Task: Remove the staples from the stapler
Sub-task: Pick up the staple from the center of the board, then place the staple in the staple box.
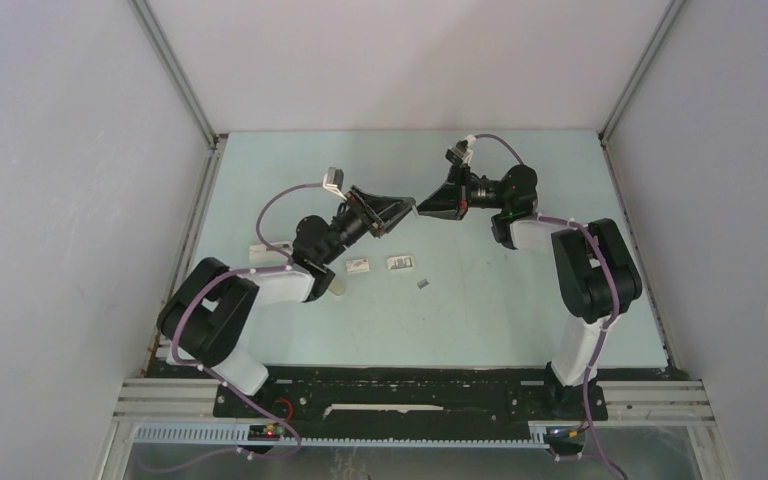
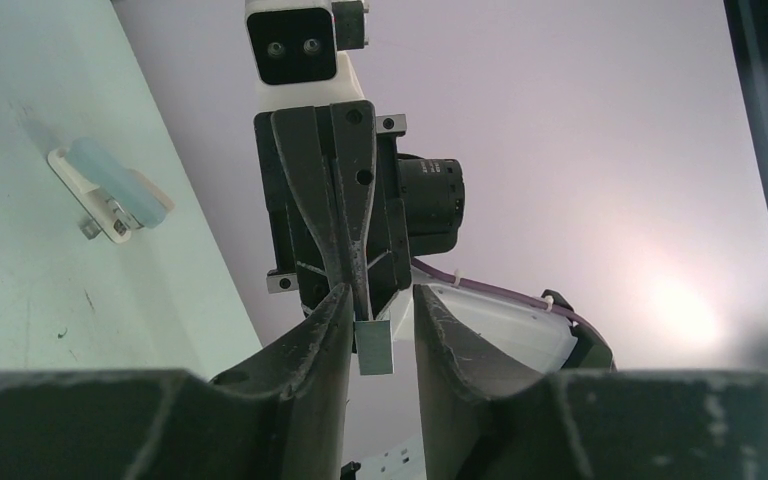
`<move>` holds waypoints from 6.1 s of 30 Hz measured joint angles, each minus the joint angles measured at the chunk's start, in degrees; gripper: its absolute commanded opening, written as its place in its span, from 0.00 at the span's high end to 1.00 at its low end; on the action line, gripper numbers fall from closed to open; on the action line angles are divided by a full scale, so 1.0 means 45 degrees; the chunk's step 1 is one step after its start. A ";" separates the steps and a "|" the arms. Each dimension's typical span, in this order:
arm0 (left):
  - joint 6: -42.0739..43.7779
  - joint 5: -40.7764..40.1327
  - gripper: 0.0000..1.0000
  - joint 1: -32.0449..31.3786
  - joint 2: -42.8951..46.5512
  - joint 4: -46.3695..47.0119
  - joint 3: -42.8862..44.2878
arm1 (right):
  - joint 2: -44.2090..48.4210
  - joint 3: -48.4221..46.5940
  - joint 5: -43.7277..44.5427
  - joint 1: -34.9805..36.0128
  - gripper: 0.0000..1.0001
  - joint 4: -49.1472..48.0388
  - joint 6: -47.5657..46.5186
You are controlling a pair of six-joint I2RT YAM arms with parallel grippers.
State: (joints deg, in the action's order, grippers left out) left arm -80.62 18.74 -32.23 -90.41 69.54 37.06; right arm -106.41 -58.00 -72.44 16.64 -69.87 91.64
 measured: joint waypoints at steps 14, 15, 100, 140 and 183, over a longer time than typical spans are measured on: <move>-0.0223 0.0034 0.64 -0.0024 -0.0296 0.0452 0.0000 | -0.0083 0.0000 0.0039 -0.0005 1.00 -0.0058 0.0058; -0.0233 0.0034 0.64 -0.0024 -0.0316 0.0466 0.0000 | -0.0083 0.0005 0.0034 -0.0005 1.00 -0.0058 0.0058; 0.6931 -0.4061 0.81 -0.1443 0.1486 -1.7034 0.3487 | 0.3959 0.0811 0.1127 -0.2764 0.70 1.6718 -1.8986; 0.7689 -1.0132 0.80 -0.3274 -0.4163 -2.1235 0.8403 | 0.3662 0.0806 0.0826 -0.3429 0.73 1.7078 -1.9443; 0.7577 -1.1905 0.81 -0.3657 -0.4731 -2.0905 0.8403 | 0.3546 0.0806 0.0544 -0.3429 0.76 1.7078 -1.9443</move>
State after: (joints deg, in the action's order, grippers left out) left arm -46.52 -34.83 -48.69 -111.70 -24.53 74.87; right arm -90.45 -54.37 -70.00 1.21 6.98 4.14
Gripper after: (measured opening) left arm 0.208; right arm 0.243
